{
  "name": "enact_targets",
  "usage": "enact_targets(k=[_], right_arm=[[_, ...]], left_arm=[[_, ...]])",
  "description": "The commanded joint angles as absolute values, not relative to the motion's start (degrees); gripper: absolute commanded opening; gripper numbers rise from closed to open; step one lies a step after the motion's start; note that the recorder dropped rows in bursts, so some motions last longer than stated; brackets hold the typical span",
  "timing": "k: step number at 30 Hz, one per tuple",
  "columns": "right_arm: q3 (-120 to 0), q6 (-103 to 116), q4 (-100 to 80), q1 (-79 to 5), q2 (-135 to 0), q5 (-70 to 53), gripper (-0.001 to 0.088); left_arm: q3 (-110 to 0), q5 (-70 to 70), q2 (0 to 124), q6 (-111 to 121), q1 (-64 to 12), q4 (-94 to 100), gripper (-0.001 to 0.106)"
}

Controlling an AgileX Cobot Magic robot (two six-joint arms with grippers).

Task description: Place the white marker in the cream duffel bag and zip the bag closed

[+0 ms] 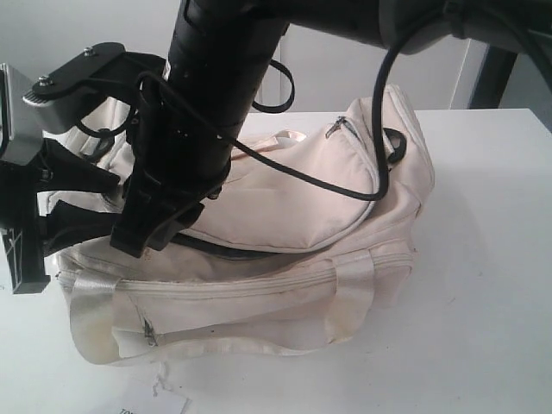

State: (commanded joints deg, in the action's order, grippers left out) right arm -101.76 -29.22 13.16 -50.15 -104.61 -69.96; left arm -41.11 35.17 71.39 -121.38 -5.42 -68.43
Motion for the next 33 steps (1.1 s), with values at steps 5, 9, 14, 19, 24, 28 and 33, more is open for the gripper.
enact_targets(k=[5, 9, 14, 19, 24, 28, 33], right_arm=[[-101.8, -29.2, 13.0, -50.1, -104.6, -70.0, 0.0000], [-101.8, -29.2, 12.0, -50.1, -104.6, -70.0, 0.0000], [-101.8, -29.2, 12.0, -49.5, -104.6, -68.2, 0.0000], [-101.8, -29.2, 12.0, -49.4, -104.6, -68.0, 0.0000], [-101.8, -29.2, 13.3, -49.4, -104.6, -68.1, 0.0000], [-101.8, -29.2, 13.3, -49.2, -104.6, -68.1, 0.0000], [-101.7, -29.2, 12.7, -49.1, -104.6, -70.0, 0.0000]], left_arm=[[-41.1, 35.5, 72.2, -121.4, -5.4, -65.2, 0.055], [-41.1, 36.6, 71.3, -121.4, -5.4, -59.2, 0.052], [-41.3, 36.3, 71.8, -121.4, -5.4, -59.2, 0.052], [-41.3, 32.2, 73.7, -121.4, -5.4, -61.4, 0.047], [-41.5, 28.9, 74.1, -121.4, -5.4, -64.4, 0.010], [-41.5, 29.2, 74.1, -121.4, -5.4, -65.2, 0.000], [-41.5, 29.3, 74.0, -121.4, -5.4, -65.1, 0.000]])
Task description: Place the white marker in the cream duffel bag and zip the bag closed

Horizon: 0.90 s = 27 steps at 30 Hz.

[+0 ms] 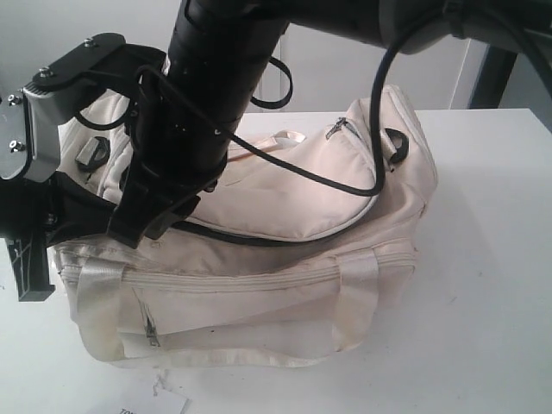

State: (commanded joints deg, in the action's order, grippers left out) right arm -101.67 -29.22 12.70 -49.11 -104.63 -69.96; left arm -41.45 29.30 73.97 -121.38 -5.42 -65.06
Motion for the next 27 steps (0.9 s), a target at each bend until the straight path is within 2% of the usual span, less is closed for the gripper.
enact_targets(k=[27], right_arm=[[-99.1, -26.8, 7.5, -49.0, -103.9, -70.0, 0.0000]], left_arm=[[-41.5, 29.5, 74.0, -121.4, -5.4, -65.1, 0.000]])
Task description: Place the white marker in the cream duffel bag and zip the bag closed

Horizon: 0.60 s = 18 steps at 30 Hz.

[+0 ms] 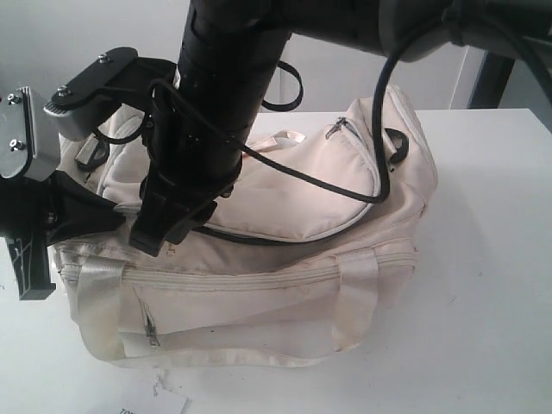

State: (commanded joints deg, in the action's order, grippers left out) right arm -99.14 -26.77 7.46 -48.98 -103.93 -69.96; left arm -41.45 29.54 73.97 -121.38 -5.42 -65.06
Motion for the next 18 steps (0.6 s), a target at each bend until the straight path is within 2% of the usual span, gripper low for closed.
enact_targets(k=[18], right_arm=[[-98.6, -26.7, 7.5, -46.9, -103.5, -70.0, 0.0000]], left_arm=[[-41.5, 29.6, 74.0, -121.4, -5.4, -65.1, 0.000]])
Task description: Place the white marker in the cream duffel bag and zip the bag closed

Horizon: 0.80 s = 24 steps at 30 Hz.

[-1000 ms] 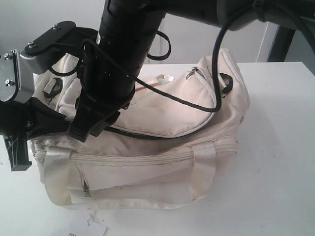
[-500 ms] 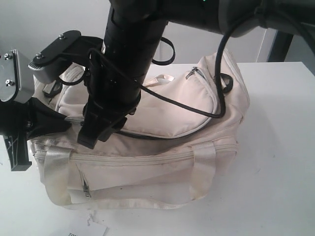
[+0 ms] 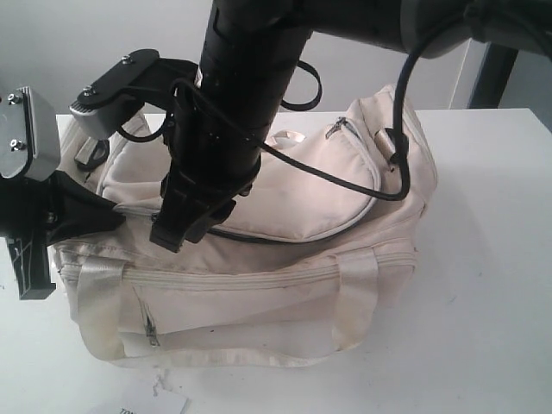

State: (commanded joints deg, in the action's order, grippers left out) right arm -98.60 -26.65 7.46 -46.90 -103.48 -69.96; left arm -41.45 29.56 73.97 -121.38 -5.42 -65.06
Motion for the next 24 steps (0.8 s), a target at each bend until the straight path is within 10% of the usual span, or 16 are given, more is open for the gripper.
enact_targets(k=[24], right_arm=[[-98.6, -26.7, 7.5, -45.6, -103.5, -70.0, 0.0000]], left_arm=[[-41.5, 29.4, 74.0, -121.4, -5.4, -65.1, 0.000]])
